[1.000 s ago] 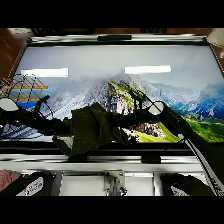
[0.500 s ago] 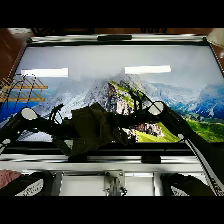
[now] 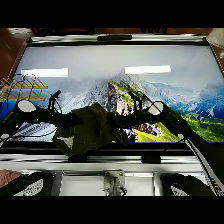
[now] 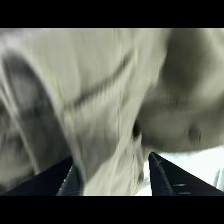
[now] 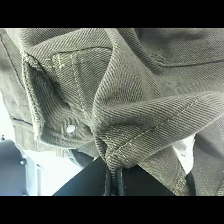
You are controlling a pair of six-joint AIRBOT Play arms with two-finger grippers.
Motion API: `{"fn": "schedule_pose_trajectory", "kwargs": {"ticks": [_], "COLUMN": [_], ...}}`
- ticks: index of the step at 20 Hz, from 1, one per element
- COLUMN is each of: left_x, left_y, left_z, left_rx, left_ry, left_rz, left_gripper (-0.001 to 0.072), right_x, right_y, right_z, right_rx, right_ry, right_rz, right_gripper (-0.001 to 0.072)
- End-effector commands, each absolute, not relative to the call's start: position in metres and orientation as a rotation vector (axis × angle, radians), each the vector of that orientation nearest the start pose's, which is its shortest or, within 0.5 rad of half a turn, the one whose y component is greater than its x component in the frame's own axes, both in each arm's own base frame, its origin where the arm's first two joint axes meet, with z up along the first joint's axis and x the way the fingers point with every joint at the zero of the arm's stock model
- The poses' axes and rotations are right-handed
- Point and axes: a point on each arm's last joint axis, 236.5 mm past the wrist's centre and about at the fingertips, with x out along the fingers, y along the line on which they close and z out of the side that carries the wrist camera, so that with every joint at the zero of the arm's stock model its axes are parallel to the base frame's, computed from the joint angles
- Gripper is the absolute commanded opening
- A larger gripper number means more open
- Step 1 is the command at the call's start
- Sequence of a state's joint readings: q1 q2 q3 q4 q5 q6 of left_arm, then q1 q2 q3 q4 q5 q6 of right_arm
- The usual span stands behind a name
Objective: Fold the shirts.
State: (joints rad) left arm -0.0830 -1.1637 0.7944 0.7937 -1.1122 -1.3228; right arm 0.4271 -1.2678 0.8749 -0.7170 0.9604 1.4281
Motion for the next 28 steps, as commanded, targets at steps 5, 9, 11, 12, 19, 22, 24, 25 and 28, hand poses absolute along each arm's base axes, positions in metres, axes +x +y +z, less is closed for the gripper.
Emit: {"fn": "schedule_pose_trajectory", "kwargs": {"ticks": [5, 9, 11, 12, 19, 22, 24, 25, 28], "left_x": [0.368, 0.363, 0.370, 0.377, 0.360, 0.329, 0.326, 0.328, 0.343], "left_y": [-0.170, -0.181, -0.178, -0.173, -0.156, -0.153, -0.152, -0.151, -0.137], "left_z": [-0.025, 0.017, 0.078, 0.118, 0.461, 0.516, 0.491, 0.463, 0.353], "left_rx": [-0.714, -0.671, -0.602, -0.558, -0.235, -0.208, -0.186, -0.166, -0.170], "left_ry": [1.171, 1.195, 1.146, 1.081, 0.224, 0.049, 0.126, 0.223, 0.594], "left_rz": [-0.371, -0.540, -0.675, -0.721, -0.795, -0.776, -0.760, -0.748, -0.667], "left_gripper": [0.0423, 0.0056, 0.0056, 0.0056, 0.0057, 0.0057, 0.0056, 0.0056, 0.0056], "right_x": [0.276, 0.286, 0.314, 0.336, 0.376, 0.344, 0.333, 0.329, 0.322], "right_y": [0.285, 0.289, 0.285, 0.278, 0.183, 0.160, 0.157, 0.160, 0.149], "right_z": [-0.012, 0.004, 0.048, 0.085, 0.418, 0.490, 0.486, 0.467, 0.371], "right_rx": [0.491, 0.569, 0.606, 0.615, 0.431, 0.348, 0.285, 0.235, 0.131], "right_ry": [1.380, 1.353, 1.231, 1.121, 0.217, 0.008, 0.035, 0.107, 0.495], "right_rz": [0.685, 0.692, 0.730, 0.753, 0.773, 0.732, 0.719, 0.726, 0.665], "right_gripper": [0.0068, 0.0068, 0.0068, 0.0068, 0.0068, 0.0068, 0.0068, 0.0068, 0.0068]}}
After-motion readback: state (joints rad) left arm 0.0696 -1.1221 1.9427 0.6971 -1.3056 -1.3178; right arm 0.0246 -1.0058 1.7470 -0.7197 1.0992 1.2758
